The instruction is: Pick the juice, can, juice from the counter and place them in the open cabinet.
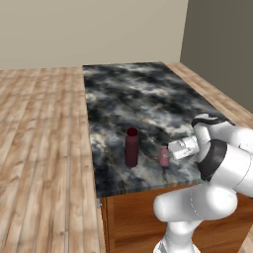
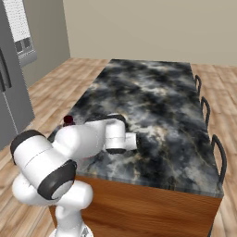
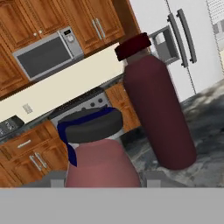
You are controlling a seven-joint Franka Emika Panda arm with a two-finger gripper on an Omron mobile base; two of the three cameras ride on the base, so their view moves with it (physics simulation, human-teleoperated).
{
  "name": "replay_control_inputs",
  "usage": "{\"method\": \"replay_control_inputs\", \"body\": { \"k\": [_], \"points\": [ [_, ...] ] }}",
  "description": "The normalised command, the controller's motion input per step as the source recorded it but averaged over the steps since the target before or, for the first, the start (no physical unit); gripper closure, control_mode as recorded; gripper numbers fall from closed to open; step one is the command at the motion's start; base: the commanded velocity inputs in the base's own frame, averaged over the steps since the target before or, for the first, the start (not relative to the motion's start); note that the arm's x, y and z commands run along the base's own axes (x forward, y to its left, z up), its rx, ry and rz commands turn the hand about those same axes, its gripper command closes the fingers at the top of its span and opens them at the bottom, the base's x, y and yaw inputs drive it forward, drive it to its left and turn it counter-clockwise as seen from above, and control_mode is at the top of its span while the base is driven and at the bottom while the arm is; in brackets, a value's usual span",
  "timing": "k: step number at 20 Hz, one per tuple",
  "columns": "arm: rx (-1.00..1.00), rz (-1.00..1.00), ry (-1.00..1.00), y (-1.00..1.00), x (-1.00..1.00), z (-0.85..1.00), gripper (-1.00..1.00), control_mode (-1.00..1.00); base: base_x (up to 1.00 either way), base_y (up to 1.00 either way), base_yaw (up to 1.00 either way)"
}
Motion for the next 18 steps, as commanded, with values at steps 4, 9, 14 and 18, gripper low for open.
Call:
{"method": "replay_control_inputs", "body": {
  "k": [4,9,14,18],
  "points": [
    [-0.07,0.00,0.13,-0.18,-0.32,0.58,1.00,-1.00,0.00,0.00,0.00],
    [-0.03,-0.01,0.06,-0.16,-0.40,0.55,1.00,-1.00,0.00,0.00,0.00],
    [-0.08,-0.04,-0.02,-0.09,-0.51,0.44,1.00,-1.00,0.00,0.00,0.00],
    [-0.13,-0.04,-0.11,0.00,-0.51,0.42,1.00,-1.00,0.00,0.00,0.00]
  ]
}}
